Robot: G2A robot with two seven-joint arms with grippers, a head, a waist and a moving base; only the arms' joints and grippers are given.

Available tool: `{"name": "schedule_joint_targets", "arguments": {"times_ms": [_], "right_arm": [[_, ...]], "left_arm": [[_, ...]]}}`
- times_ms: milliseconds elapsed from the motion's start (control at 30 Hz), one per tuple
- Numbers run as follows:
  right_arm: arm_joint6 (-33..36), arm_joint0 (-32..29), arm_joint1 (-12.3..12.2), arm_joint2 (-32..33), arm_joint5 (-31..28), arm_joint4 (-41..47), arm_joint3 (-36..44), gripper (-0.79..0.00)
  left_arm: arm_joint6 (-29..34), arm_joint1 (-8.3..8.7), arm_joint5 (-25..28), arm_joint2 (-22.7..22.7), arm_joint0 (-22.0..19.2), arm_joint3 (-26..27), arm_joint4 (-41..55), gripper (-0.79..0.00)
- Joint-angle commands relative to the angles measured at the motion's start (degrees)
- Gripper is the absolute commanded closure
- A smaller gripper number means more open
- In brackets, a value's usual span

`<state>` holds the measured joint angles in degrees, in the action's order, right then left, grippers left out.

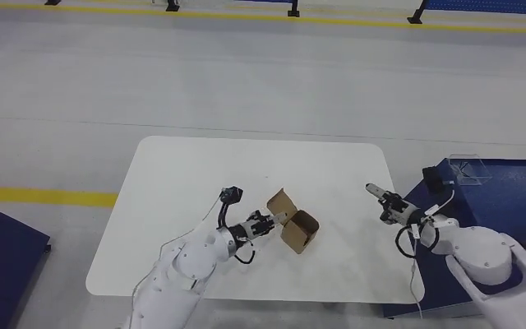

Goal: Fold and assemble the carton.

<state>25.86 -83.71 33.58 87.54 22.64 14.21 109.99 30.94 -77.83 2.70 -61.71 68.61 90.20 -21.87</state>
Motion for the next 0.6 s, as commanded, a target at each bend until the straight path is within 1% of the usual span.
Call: {"name": "schedule_joint_targets", "arguments": {"times_ms": [0,67,133,167,267,333,367,400,567], "right_arm": [[2.8,2.18,-0.09,-2.09,0.23,-6.84,-0.06,-0.785],[5.55,5.26,0.06,-5.16,-1.04,-10.93,-1.0,-0.785],[7.18,8.82,0.59,-9.27,-2.72,-14.13,-2.55,-0.785],[7.78,10.75,0.99,-11.42,-3.31,-15.08,-3.66,-0.785],[6.88,16.12,2.42,-17.6,-5.15,-18.81,-6.52,-0.785],[6.88,16.12,2.42,-17.6,-5.15,-18.81,-6.52,-0.785],[6.88,16.12,2.42,-17.6,-5.15,-18.81,-6.52,-0.785],[6.88,16.12,2.42,-17.6,-5.15,-18.81,-6.52,-0.785],[6.88,16.12,2.42,-17.6,-5.15,-18.81,-6.52,-0.785]], "left_arm": [[-4.6,0.64,-0.42,-0.48,6.69,6.48,-6.01,-0.785],[-11.36,0.91,-1.99,0.51,11.03,9.14,-13.99,-0.785],[-19.14,0.72,-4.26,2.99,13.8,9.66,-20.77,-0.785],[-22.28,0.5,-4.97,4.56,14.64,8.92,-22.84,-0.785],[-29.54,-0.46,-6.23,8.66,14.67,5.57,-25.2,-0.785],[-34.35,-1.2,-7.34,11.05,13.89,2.92,-26.82,-0.785],[-35.79,-1.47,-7.5,11.75,13.66,2.21,-26.69,-0.785],[-38.2,-2.03,-5.97,12.84,13.43,1.35,-23.99,-0.785],[-38.64,-2.14,-5.43,12.97,13.38,1.12,-23.14,-0.785]]}}
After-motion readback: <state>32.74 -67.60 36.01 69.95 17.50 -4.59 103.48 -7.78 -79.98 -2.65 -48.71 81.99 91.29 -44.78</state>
